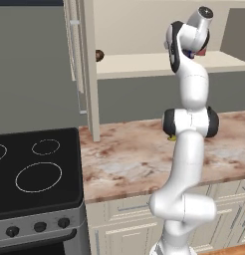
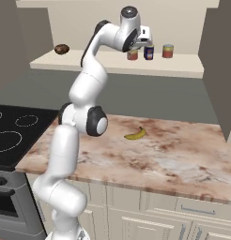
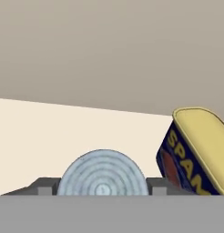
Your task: Pick the cans from the counter and place them in their designated side in the cabinet.
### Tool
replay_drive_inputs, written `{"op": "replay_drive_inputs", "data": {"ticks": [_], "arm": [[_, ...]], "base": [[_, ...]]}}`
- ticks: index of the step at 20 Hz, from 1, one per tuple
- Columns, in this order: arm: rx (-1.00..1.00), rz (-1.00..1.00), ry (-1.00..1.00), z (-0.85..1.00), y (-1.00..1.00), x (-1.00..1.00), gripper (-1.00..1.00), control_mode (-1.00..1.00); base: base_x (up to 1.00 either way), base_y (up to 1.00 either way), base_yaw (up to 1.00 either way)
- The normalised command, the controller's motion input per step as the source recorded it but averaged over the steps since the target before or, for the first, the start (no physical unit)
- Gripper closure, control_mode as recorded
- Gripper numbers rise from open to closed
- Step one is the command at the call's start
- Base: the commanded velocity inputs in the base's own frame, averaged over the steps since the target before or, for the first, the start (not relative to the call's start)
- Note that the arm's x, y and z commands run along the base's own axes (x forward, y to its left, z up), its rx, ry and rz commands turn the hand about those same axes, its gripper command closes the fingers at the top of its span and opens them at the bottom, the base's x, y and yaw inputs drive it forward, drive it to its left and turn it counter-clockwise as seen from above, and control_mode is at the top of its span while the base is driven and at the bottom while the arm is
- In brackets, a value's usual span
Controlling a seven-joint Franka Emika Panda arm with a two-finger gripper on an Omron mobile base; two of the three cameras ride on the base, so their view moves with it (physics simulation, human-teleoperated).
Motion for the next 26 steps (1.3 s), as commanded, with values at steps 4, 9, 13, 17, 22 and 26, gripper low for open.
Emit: {"op": "replay_drive_inputs", "data": {"ticks": [4,9,13,17,22,26], "arm": [[0.00,0.00,0.00,0.00,-0.11,0.01,-1.00,-1.00],[0.00,0.01,-0.01,0.08,-0.09,0.01,-1.00,-1.00],[0.00,0.03,-0.04,0.23,-0.01,0.00,-1.00,-1.00],[0.00,0.04,-0.10,0.34,0.00,-0.09,-1.00,-1.00],[0.00,0.04,-0.09,0.19,-0.03,-0.23,-1.00,-1.00],[0.01,0.05,-0.14,-0.02,-0.12,-0.46,-1.00,-1.00]], "base": [[0.00,0.00,0.00],[0.00,0.00,0.00],[0.00,0.00,0.00],[0.00,0.00,0.00],[0.00,0.00,0.00],[0.00,0.00,0.00]]}}
